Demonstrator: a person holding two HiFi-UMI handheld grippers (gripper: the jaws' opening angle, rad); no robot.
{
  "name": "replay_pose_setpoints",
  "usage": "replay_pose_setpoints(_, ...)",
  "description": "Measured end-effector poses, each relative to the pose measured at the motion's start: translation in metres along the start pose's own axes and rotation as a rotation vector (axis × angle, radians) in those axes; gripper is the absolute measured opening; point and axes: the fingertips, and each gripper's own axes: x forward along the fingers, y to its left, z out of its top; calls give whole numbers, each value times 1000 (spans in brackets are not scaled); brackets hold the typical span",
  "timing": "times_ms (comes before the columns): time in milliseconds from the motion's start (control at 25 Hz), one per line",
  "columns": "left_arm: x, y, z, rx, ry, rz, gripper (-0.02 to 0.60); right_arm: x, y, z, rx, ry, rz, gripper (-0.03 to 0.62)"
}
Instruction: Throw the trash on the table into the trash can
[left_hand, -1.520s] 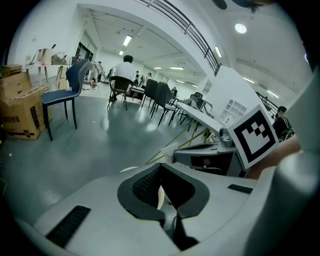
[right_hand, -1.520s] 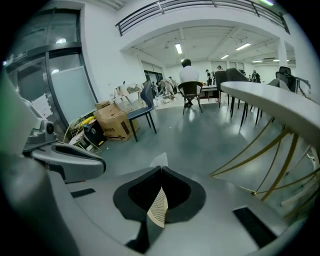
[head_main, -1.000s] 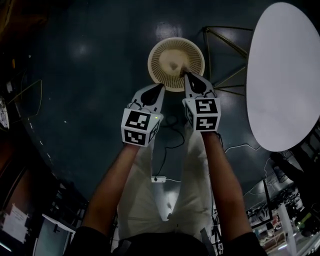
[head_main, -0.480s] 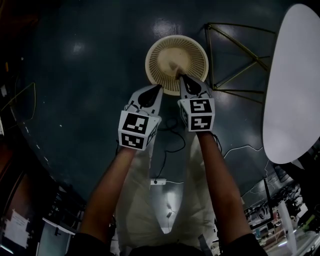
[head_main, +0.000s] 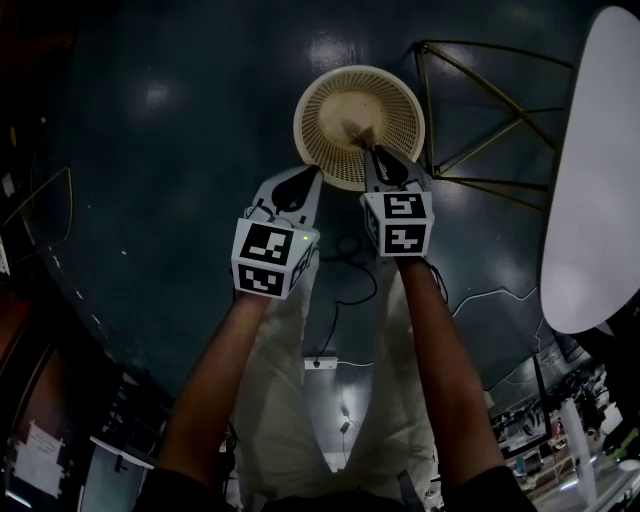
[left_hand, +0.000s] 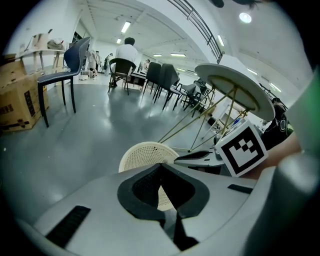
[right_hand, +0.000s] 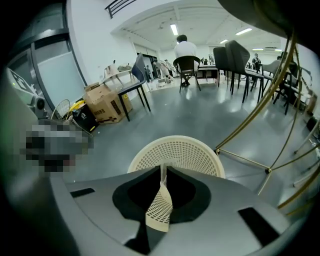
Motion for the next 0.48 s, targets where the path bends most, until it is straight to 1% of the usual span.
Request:
replay_pose_setpoints(80, -1, 1, 1, -1, -2, 3, 14, -1, -1, -1, 9, 6, 3, 37)
replay_pose_setpoints(160, -2, 1, 0, 0, -1, 4, 14, -2, -1, -3, 18, 18, 13, 83)
replay_pose_setpoints(400, -11, -3, 4, 2, 0, 0, 14, -16, 5, 8, -2, 2, 9, 83)
replay_pose_setpoints(480, -16, -7, 8, 16, -3, 5, 14, -24, 7, 15, -5, -8, 14, 83)
